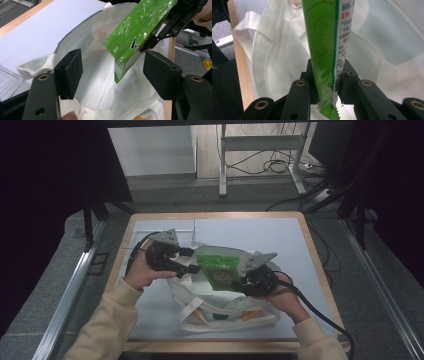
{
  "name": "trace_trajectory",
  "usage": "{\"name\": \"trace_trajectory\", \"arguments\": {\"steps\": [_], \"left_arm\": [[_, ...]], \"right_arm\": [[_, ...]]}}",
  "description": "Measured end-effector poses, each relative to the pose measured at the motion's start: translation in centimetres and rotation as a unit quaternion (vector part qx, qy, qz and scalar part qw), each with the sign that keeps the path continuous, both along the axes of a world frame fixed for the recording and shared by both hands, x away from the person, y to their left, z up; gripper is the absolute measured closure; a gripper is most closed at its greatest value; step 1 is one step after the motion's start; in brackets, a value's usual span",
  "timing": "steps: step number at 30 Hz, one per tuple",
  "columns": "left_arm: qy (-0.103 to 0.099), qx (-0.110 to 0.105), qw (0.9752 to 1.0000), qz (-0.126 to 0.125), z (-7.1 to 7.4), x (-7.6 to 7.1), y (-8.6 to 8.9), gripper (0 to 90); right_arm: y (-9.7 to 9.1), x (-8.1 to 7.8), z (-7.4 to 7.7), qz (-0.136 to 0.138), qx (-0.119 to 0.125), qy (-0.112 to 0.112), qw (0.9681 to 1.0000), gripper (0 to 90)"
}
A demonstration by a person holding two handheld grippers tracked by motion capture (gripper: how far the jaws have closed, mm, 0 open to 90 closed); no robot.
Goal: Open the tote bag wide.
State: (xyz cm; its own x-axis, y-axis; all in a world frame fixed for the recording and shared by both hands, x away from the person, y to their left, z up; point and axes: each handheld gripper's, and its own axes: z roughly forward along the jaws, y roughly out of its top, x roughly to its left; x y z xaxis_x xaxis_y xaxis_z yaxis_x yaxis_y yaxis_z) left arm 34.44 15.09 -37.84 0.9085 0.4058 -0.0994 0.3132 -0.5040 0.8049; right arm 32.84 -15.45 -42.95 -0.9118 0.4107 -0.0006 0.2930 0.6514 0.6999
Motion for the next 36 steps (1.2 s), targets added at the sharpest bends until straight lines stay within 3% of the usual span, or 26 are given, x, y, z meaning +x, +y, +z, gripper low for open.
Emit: {"name": "trace_trajectory", "arguments": {"steps": [7, 9, 12, 17, 23, 29, 36], "left_arm": [[0.0, 0.016, 0.9997, -0.02, 0.3, 0.6, -0.9, 31.6], [0.008, 0.019, 0.9991, -0.038, 0.0, 1.0, -1.2, 32.5], [0.016, 0.034, 0.9972, -0.064, -0.5, 1.1, -1.7, 38.7], [0.031, 0.041, 0.9956, -0.078, -0.6, 1.2, -2.1, 56.3], [0.018, 0.063, 0.9932, -0.096, -0.4, 0.8, -2.3, 67.1], [0.009, 0.065, 0.9923, -0.104, -0.4, 0.6, -2.2, 75.0], [0.013, 0.062, 0.9924, -0.106, -0.4, 0.8, -2.1, 76.2]], "right_arm": [[0.6, 0.2, 0.1, 0.01, -0.014, -0.002, 0.9999, 72.8], [1.0, 0.1, 0.3, 0.017, -0.013, -0.003, 0.9998, 72.8], [1.5, 0.2, 0.3, 0.023, -0.017, -0.005, 0.9996, 72.8], [2.0, 0.3, 0.1, 0.029, -0.022, -0.003, 0.9993, 72.8], [2.0, 0.3, 0.1, 0.036, -0.024, 0.001, 0.9991, 72.5], [1.9, 0.3, 0.0, 0.045, -0.02, 0.007, 0.9988, 71.2], [1.7, 0.3, 0.0, 0.046, -0.011, 0.015, 0.9988, 68.1]]}}
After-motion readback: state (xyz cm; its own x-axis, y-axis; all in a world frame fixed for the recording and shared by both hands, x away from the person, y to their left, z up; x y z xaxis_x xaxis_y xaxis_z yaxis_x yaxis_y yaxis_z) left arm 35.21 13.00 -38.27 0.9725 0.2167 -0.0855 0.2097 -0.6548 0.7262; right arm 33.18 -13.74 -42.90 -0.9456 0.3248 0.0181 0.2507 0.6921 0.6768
